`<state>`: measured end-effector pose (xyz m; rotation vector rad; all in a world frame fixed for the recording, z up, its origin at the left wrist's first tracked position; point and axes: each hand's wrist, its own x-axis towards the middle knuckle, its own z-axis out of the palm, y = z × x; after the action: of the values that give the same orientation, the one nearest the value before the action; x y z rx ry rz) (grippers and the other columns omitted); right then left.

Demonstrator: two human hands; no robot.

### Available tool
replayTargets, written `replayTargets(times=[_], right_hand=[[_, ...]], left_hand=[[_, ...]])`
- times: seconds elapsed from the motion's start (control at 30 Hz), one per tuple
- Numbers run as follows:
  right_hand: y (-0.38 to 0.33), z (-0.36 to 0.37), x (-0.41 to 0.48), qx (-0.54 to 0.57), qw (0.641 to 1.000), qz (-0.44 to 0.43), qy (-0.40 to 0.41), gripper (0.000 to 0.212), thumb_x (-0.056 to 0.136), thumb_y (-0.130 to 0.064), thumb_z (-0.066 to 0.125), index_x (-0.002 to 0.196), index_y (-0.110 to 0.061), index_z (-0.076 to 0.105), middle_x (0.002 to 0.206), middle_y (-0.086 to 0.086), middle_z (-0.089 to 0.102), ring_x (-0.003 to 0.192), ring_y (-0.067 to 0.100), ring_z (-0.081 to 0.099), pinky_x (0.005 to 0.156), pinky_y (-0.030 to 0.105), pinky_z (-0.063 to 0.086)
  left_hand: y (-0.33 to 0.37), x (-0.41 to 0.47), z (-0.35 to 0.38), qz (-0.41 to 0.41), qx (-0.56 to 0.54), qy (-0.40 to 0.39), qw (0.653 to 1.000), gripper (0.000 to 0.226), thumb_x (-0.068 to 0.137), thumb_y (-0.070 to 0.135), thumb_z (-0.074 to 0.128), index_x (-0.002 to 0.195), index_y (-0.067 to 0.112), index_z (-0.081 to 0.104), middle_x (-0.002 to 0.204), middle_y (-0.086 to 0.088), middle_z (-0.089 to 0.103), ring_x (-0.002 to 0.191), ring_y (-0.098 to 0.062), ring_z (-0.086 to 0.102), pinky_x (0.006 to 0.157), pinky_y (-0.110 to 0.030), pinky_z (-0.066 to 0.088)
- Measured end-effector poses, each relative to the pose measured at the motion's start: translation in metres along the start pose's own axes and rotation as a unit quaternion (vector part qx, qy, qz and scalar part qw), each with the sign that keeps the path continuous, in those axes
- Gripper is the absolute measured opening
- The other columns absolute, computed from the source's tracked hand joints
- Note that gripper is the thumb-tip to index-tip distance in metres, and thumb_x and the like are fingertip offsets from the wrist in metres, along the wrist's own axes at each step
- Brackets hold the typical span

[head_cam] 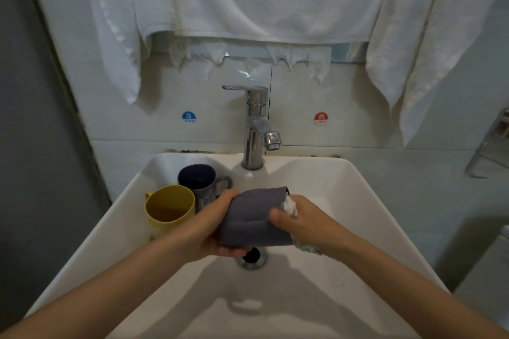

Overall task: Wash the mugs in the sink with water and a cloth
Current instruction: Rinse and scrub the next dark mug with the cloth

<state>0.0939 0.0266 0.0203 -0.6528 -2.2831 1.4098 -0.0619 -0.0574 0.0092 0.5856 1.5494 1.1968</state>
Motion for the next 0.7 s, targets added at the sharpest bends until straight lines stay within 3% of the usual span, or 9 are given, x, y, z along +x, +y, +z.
replayTargets(times=[0.07,0.17,0.23,0.3,0.37,0.43,0.53,0.6,0.7], right_hand=[[-0.002,-0.003,-0.002,0.000,0.997,-0.037,-0.066,0.032,0.080,-0.012,0.072,0.103,-0.029,0.058,0.080,-0.027,0.068,0.072,-0.006,0.063,0.063,0.008,0.045],[0.001,-0.002,0.002,-0.049,0.994,-0.060,-0.074,0.048,0.072,-0.009,0.079,0.104,-0.035,0.055,0.077,-0.037,0.063,0.075,-0.013,0.060,0.063,0.005,0.043],[0.002,0.000,0.004,-0.023,0.998,-0.040,-0.045,0.040,0.073,-0.006,0.077,0.096,-0.033,0.060,0.072,-0.031,0.065,0.069,-0.010,0.062,0.060,0.006,0.044],[0.005,-0.001,0.008,0.108,0.993,0.033,-0.019,0.031,0.073,-0.005,0.075,0.095,-0.025,0.065,0.081,-0.014,0.072,0.079,0.004,0.067,0.069,0.019,0.052],[0.007,-0.002,0.012,0.276,0.953,0.118,-0.032,0.029,0.071,-0.011,0.072,0.100,-0.014,0.065,0.091,0.005,0.073,0.082,0.018,0.069,0.073,0.028,0.057],[0.007,-0.002,0.012,0.382,0.911,0.147,-0.048,0.028,0.071,-0.012,0.066,0.099,-0.007,0.064,0.090,0.014,0.072,0.076,0.022,0.070,0.068,0.029,0.057],[0.003,-0.001,0.010,0.444,0.878,0.176,-0.035,0.022,0.073,-0.011,0.064,0.094,-0.005,0.063,0.079,0.014,0.072,0.066,0.022,0.070,0.060,0.028,0.057],[0.005,0.000,0.011,0.409,0.897,0.168,-0.016,0.020,0.077,-0.010,0.064,0.097,-0.007,0.062,0.083,0.012,0.073,0.070,0.021,0.070,0.062,0.028,0.058],[0.005,0.002,0.009,0.176,0.978,0.108,0.009,0.029,0.074,-0.006,0.075,0.096,-0.020,0.063,0.087,-0.005,0.071,0.076,0.004,0.068,0.063,0.018,0.053]], left_hand=[[0.000,-0.001,-0.003,-0.031,-0.001,-0.024,0.999,0.039,0.090,0.052,0.046,0.101,0.018,0.062,0.081,-0.011,0.074,0.071,-0.026,0.071,0.050,-0.033,0.057],[-0.001,-0.001,-0.004,-0.044,-0.018,-0.021,0.999,0.039,0.091,0.051,0.046,0.098,0.017,0.062,0.075,-0.011,0.074,0.065,-0.025,0.071,0.048,-0.033,0.057],[-0.001,0.001,-0.005,-0.024,-0.034,-0.021,0.999,0.043,0.090,0.055,0.043,0.103,0.019,0.061,0.086,-0.010,0.074,0.075,-0.028,0.071,0.048,-0.033,0.057],[-0.003,0.005,-0.004,0.027,-0.034,-0.002,0.999,0.044,0.089,0.059,0.040,0.113,0.025,0.055,0.107,-0.008,0.068,0.091,-0.030,0.067,0.055,-0.039,0.058],[-0.003,0.006,-0.002,0.109,0.003,0.037,0.993,0.038,0.089,0.054,0.041,0.121,0.034,0.045,0.125,-0.005,0.054,0.104,-0.031,0.060,0.058,-0.044,0.059],[-0.006,0.007,-0.001,0.195,0.097,0.032,0.976,0.048,0.087,0.051,0.041,0.132,0.036,0.035,0.139,-0.003,0.038,0.114,-0.030,0.053,0.056,-0.035,0.058],[-0.006,0.009,0.001,0.257,0.156,0.040,0.953,0.040,0.087,0.048,0.041,0.124,0.033,0.040,0.132,-0.006,0.045,0.109,-0.023,0.055,0.064,-0.028,0.058],[-0.004,0.011,0.003,0.234,0.135,0.062,0.961,0.022,0.095,0.040,0.040,0.111,0.025,0.047,0.121,-0.009,0.052,0.103,-0.025,0.057,0.070,-0.039,0.059],[0.001,0.007,0.006,0.095,0.031,0.054,0.994,0.019,0.095,0.045,0.043,0.095,0.029,0.053,0.108,-0.004,0.061,0.098,-0.028,0.062,0.068,-0.045,0.058]])
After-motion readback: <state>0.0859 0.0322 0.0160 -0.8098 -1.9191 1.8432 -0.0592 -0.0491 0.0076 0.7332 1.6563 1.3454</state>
